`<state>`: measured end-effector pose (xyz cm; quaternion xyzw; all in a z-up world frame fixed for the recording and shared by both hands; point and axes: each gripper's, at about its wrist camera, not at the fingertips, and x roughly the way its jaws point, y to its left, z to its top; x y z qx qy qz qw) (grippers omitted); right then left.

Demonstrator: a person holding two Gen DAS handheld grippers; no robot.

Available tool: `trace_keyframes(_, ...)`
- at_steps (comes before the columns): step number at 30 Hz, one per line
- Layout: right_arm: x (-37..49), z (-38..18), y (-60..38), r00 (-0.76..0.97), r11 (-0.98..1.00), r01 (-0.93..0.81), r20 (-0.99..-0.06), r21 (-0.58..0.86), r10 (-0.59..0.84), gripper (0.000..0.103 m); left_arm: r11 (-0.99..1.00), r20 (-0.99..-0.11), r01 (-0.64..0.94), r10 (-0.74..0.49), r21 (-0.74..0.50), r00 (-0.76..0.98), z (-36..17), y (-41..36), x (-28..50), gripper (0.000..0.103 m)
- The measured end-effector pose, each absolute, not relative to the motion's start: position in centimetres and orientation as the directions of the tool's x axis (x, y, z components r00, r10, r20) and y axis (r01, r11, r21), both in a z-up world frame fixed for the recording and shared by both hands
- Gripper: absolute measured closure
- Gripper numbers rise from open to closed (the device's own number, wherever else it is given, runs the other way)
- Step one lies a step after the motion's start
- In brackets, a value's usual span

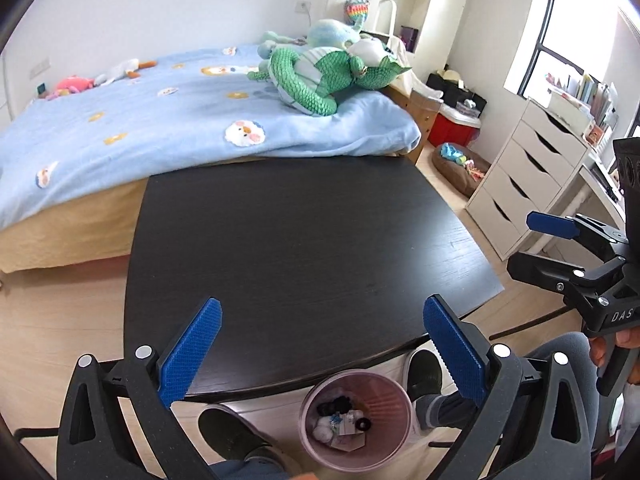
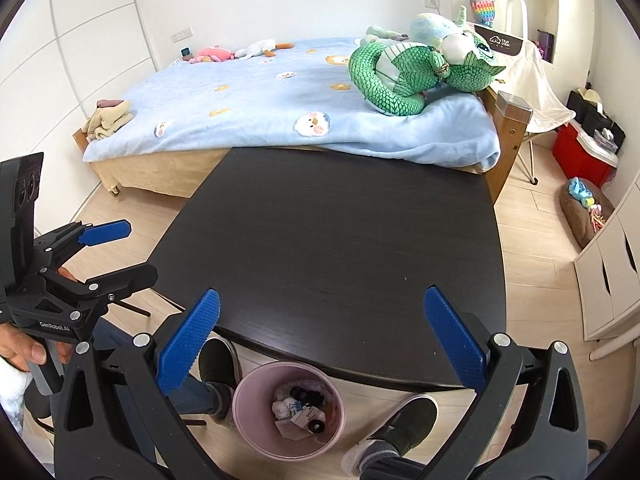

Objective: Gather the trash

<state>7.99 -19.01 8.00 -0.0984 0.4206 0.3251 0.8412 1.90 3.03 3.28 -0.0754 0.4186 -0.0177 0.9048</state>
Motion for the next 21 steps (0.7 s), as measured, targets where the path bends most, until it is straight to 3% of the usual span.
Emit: trace_keyframes(21, 9.2, 7.0, -18.6, 0.416, 0.776, -0.617, -0.782, 0.132, 0.464, 0.003, 0.994, -0.756, -0.049, -0.045, -0.102, 0.652, 3.6, 2.7, 3.0, 0.006)
